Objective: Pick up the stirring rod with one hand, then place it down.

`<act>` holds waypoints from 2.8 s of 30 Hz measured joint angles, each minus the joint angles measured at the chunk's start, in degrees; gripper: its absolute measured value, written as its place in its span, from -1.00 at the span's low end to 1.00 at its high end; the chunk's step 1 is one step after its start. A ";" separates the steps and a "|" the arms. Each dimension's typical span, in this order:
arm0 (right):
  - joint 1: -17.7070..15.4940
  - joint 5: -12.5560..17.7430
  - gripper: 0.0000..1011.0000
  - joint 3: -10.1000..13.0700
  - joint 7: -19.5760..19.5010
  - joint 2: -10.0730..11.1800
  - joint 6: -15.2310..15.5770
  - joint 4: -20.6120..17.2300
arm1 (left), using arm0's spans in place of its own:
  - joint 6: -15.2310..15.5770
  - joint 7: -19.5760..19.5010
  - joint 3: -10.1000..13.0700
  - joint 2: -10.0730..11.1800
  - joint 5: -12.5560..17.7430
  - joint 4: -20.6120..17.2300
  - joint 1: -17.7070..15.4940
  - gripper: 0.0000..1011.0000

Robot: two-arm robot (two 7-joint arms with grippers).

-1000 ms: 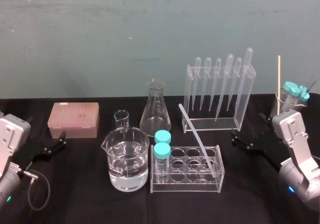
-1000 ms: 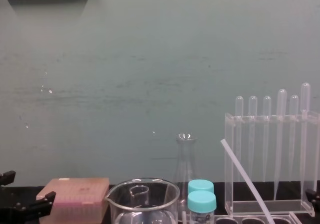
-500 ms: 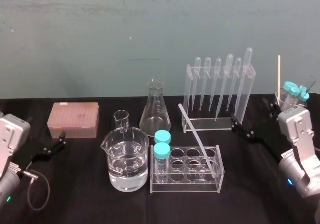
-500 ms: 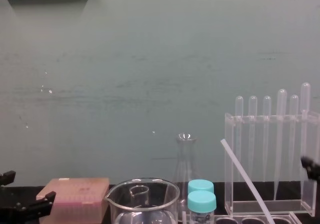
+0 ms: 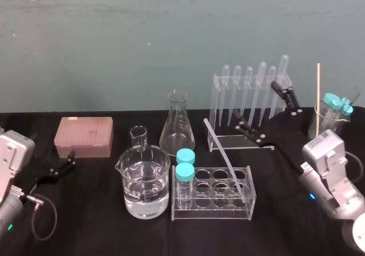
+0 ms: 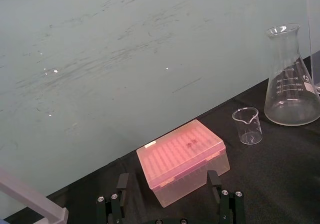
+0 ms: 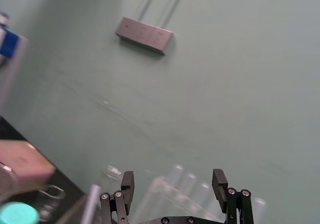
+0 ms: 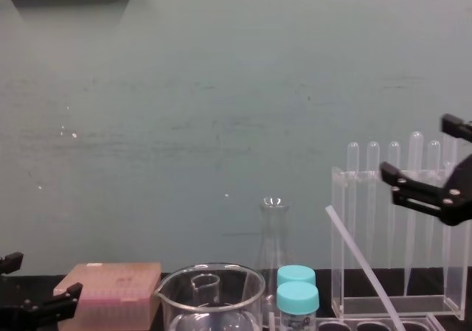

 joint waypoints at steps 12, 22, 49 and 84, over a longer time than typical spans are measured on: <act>4.10 19.27 0.98 -1.47 18.22 -1.64 13.10 2.16 | 0.00 0.00 0.00 0.00 0.00 0.00 0.00 0.98; 6.36 23.95 0.98 -1.85 24.74 -2.74 23.62 4.08 | 0.00 0.00 0.00 0.00 0.00 0.00 0.00 0.98; 7.14 23.75 0.87 -0.92 25.64 -4.13 27.44 6.12 | 0.00 0.00 0.00 0.00 0.00 0.00 0.00 0.98; 6.80 23.47 -0.86 -0.44 25.48 -4.39 26.94 6.01 | 0.00 0.00 0.00 0.00 0.00 0.00 0.00 0.98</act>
